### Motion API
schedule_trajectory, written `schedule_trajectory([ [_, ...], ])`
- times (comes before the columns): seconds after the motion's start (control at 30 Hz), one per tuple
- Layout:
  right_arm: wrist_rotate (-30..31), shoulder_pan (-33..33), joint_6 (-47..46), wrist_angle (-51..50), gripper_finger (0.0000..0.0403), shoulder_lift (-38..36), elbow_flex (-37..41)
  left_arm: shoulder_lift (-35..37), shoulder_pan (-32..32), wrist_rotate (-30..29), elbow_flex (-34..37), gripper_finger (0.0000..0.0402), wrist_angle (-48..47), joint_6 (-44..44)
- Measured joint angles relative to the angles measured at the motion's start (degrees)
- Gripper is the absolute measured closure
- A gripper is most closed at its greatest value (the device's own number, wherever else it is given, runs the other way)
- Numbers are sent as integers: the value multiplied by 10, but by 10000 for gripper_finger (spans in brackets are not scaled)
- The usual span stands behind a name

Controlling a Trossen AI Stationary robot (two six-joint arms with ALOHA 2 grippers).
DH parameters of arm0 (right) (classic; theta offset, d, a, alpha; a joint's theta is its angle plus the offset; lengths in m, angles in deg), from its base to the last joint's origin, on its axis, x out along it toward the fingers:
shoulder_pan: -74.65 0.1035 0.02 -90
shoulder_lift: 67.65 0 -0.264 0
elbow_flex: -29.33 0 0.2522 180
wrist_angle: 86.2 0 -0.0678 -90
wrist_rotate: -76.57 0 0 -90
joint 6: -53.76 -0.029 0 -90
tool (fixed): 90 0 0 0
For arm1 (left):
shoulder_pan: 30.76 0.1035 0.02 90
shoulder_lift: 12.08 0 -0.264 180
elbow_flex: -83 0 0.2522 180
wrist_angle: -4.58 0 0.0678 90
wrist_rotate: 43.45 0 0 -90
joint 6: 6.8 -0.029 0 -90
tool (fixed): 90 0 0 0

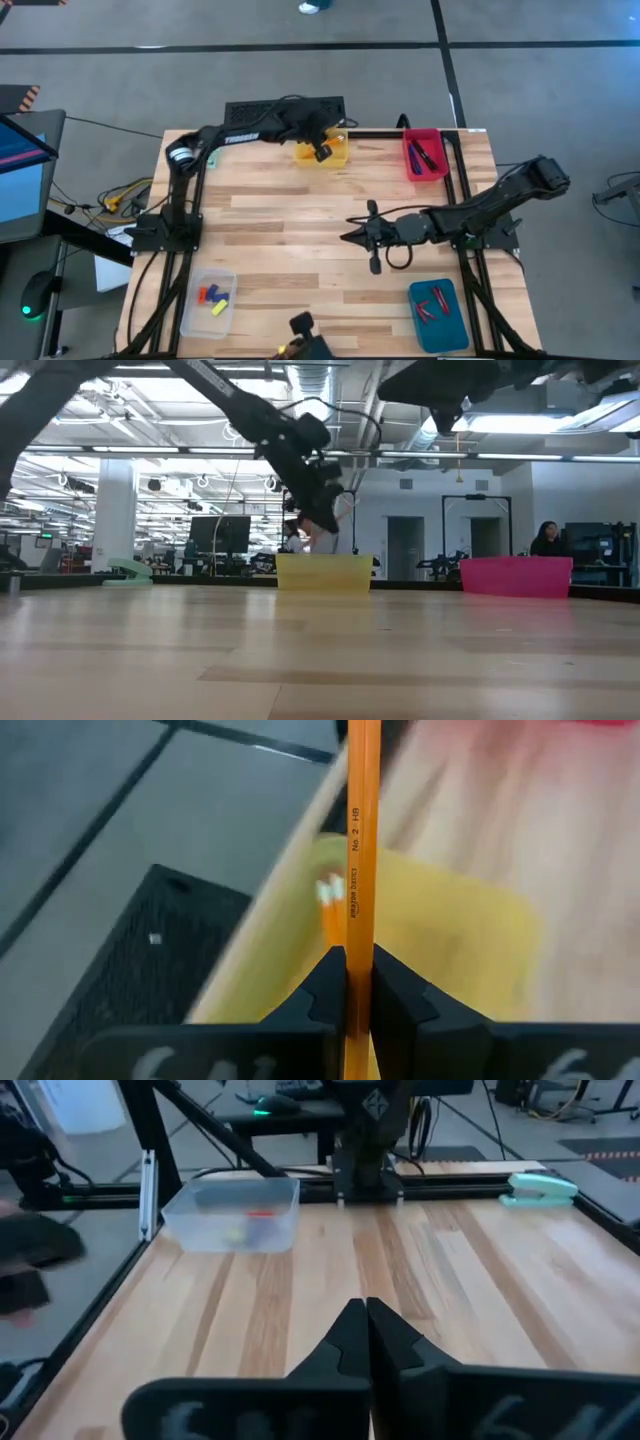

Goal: Sort crayons/erasers/pens/pencils in bins
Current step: Put the orange pencil into the yellow bin

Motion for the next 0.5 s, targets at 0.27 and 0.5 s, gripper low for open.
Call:
schedule_trajectory([
  [0.27,0,12,0,2,397,7,0,-59,30,49,-48,391,-84,-6],
  [0.5,0,12,10,1,399,7,0,-67,34,70,-46,390,-92,-23],
])
